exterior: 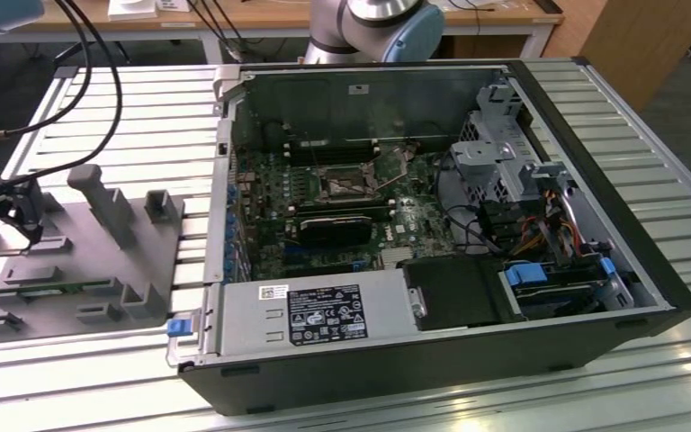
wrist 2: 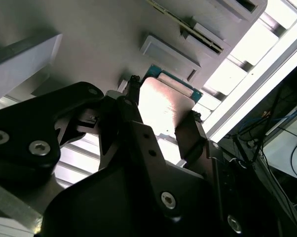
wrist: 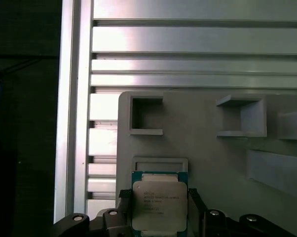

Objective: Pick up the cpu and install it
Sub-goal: 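Pick up the cpu and move it towards the insertion slot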

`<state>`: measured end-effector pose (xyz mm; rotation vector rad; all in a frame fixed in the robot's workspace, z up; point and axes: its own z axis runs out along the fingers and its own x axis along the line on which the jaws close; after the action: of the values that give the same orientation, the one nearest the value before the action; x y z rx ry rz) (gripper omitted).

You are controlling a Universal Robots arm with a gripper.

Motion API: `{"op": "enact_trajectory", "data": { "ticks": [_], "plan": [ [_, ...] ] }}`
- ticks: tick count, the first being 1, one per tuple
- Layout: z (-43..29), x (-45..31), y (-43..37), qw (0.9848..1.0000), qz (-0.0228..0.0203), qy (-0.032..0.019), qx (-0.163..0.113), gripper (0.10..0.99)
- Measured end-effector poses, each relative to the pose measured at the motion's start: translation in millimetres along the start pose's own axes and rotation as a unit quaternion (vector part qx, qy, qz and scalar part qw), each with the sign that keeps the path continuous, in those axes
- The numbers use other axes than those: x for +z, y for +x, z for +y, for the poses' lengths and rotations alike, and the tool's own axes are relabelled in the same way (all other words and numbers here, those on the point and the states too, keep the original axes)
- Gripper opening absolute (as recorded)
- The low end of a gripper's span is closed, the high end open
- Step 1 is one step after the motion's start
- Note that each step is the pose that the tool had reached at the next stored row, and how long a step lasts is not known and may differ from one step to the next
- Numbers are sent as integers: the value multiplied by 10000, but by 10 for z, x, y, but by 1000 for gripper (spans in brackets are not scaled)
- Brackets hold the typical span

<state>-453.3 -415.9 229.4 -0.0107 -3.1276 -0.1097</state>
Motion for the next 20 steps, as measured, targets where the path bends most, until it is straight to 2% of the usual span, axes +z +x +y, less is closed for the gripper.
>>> {"op": "enact_trajectory", "data": {
  "ticks": [20],
  "plan": [
    [6,-78,1,10000,1,0,0,541]
  ]
}}
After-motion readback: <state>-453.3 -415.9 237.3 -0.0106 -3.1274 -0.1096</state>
